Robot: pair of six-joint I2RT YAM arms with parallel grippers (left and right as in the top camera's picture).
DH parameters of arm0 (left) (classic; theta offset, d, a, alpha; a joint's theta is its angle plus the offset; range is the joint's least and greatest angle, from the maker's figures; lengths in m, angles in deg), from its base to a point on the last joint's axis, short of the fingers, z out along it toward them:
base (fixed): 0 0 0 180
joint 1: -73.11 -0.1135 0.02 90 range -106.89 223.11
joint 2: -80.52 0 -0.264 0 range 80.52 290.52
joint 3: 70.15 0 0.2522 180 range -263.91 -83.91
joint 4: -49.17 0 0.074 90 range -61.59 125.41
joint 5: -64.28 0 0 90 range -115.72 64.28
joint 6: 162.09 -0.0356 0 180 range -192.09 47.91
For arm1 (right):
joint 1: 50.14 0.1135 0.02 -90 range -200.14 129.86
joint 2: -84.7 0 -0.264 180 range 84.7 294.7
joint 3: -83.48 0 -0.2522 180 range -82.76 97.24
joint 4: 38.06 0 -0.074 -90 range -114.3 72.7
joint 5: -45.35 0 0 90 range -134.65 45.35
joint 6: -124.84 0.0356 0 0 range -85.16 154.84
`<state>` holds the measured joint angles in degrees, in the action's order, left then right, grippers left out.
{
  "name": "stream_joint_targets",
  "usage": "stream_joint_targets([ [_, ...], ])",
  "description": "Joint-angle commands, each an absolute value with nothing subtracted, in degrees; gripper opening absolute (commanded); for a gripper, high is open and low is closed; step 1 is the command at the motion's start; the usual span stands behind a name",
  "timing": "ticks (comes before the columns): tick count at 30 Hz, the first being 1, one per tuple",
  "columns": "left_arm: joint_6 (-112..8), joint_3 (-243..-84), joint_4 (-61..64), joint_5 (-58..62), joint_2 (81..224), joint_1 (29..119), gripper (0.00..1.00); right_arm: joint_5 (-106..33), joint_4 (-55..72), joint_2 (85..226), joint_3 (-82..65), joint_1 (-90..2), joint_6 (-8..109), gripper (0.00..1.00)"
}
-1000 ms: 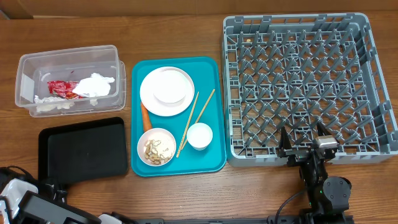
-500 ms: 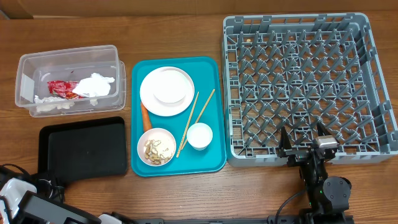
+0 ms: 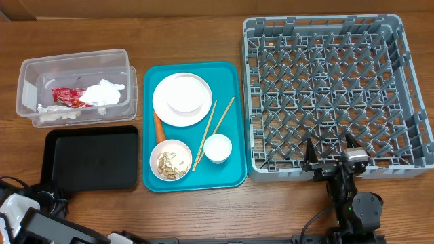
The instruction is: Sort waste into correct bins and load items into the dishwasher
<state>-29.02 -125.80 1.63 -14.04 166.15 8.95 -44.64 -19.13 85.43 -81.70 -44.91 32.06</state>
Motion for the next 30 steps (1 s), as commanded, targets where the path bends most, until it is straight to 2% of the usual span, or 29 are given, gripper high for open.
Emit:
stream_joint_targets([
  [1,-30.59,-127.81,-0.34,-12.40,166.21,9.17,0.04,-44.51,-19.48,84.87,-82.31,-45.13,31.99,1.00],
  [9,-32.71,-136.29,-16.14,-17.27,163.83,9.19,0.04,-44.51,-19.48,84.87,-82.31,-45.13,31.99,1.00],
  [16,-43.58,-144.79,-19.27,-2.32,157.89,14.44,0.04,-44.51,-19.48,84.87,-82.31,-45.13,31.99,1.00],
  [21,-45.50,-151.22,-19.62,-4.24,156.27,27.95,0.04,-44.51,-19.48,84.87,-82.31,-45.13,31.99,1.00],
  [28,-43.14,-160.09,-17.65,-26.43,160.36,54.87,0.04,-44.51,-19.48,84.87,-82.31,-45.13,31.99,1.00],
  [30,-43.16,-162.78,-17.32,-30.97,163.20,59.70,0.04,-44.51,-19.48,84.87,-82.31,-45.13,31.99,1.00],
])
